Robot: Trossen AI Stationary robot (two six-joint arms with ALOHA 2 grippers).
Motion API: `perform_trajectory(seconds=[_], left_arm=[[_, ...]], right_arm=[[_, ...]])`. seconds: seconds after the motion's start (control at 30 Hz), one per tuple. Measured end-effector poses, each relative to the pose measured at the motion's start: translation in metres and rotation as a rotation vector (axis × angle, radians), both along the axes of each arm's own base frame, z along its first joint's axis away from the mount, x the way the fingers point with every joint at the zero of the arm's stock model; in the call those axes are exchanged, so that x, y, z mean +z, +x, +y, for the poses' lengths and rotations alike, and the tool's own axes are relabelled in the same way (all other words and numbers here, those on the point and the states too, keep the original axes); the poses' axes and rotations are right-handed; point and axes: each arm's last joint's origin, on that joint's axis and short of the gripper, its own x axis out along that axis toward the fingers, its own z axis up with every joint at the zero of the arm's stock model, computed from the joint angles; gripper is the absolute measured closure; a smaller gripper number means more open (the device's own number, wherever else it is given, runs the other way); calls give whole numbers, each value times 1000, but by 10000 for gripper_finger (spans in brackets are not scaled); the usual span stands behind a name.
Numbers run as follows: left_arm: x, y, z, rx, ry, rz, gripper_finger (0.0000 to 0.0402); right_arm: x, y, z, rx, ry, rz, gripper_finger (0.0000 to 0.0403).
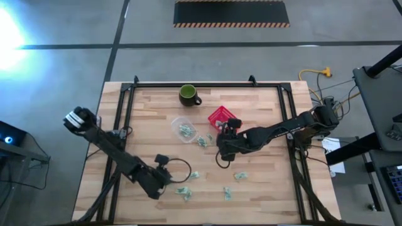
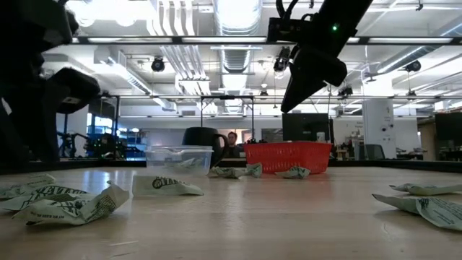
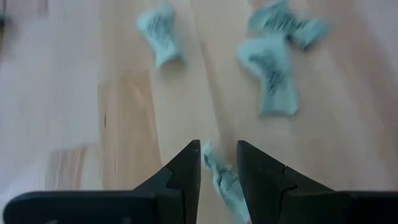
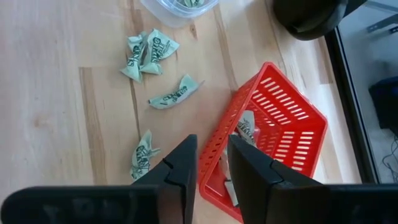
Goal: Pick and place items into bin
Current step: Put the stevia packet into the transparent bin
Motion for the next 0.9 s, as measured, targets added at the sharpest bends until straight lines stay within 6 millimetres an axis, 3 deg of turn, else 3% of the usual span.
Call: perform_trajectory(seconds=[0.2,0.9], left_arm=[[-8,1,1,27,36,62,315],[-9,2,-1,24,-11,87,315]], right_arm=[[0,0,0,0,0,-1,330],[0,0,0,0,-1,-1,337]])
